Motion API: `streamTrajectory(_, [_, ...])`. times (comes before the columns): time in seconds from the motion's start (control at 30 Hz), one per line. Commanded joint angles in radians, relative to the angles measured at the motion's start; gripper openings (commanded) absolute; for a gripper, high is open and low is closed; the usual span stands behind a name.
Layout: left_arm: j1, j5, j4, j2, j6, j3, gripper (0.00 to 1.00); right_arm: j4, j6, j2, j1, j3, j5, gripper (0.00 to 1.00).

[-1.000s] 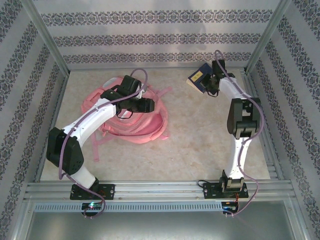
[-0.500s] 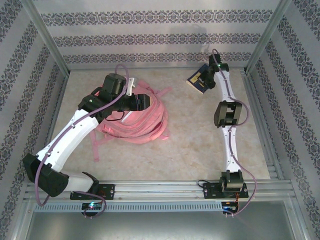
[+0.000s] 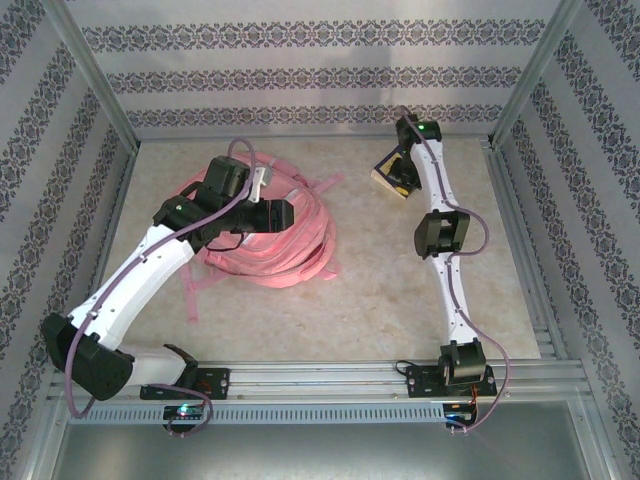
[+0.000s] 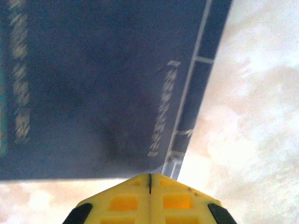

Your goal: Pack books, pencil case, and school supplies into a backpack

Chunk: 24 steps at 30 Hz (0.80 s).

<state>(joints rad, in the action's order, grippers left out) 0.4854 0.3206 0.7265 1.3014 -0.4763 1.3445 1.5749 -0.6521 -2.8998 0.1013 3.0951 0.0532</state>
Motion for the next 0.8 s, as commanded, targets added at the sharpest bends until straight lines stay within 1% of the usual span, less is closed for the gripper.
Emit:
streamTrajectory(0.0, [0.015,-0.014,0.023,-0.043,0.016,-0.017,0.62,0.24,0.071,-0.02,0.027,0.054,0.093,0.0])
streamTrajectory(0.1, [0.015,-0.019,0.037,-0.065,0.014,-0.029,0.62,0.24,0.069,0.019,0.038,0.015,0.143,0.0])
streamTrajectory(0.2, [0.015,-0.024,0.046,-0.093,0.013,-0.037,0.62,0.24,0.068,0.054,0.043,0.025,0.162,0.0])
streamTrajectory(0.33, [0.015,-0.04,0.067,-0.123,0.026,-0.027,0.62,0.241,0.084,0.143,0.05,0.029,0.265,0.0])
streamTrajectory(0.4, [0.015,-0.047,0.079,-0.132,0.032,-0.02,0.62,0.24,0.103,0.197,0.053,-0.003,0.335,0.0])
streamTrajectory(0.5, [0.015,-0.054,0.083,-0.145,0.034,-0.016,0.62,0.239,0.11,0.322,0.065,-0.147,0.511,0.0])
streamTrajectory(0.57, [0.015,-0.063,0.084,-0.155,0.032,-0.019,0.63,0.238,0.091,0.411,0.073,-0.275,0.644,0.0])
streamTrajectory(0.6, [0.015,-0.065,0.084,-0.16,0.029,-0.023,0.63,0.238,0.075,0.451,0.073,-0.332,0.686,0.0])
streamTrajectory(0.63, [0.015,-0.065,0.08,-0.166,0.026,-0.03,0.63,0.235,0.036,0.505,0.069,-0.43,0.721,0.0])
streamTrajectory(0.67, [0.015,-0.064,0.076,-0.17,0.023,-0.038,0.63,0.197,0.011,0.576,0.065,-0.583,0.74,0.0])
streamTrajectory(0.73, [0.015,-0.06,0.063,-0.183,0.018,-0.06,0.63,-0.036,0.042,0.772,0.052,-0.947,0.707,0.0])
streamTrajectory(0.77, [0.014,-0.059,0.054,-0.191,0.013,-0.074,0.63,-0.196,0.078,0.882,0.039,-1.145,0.639,0.0])
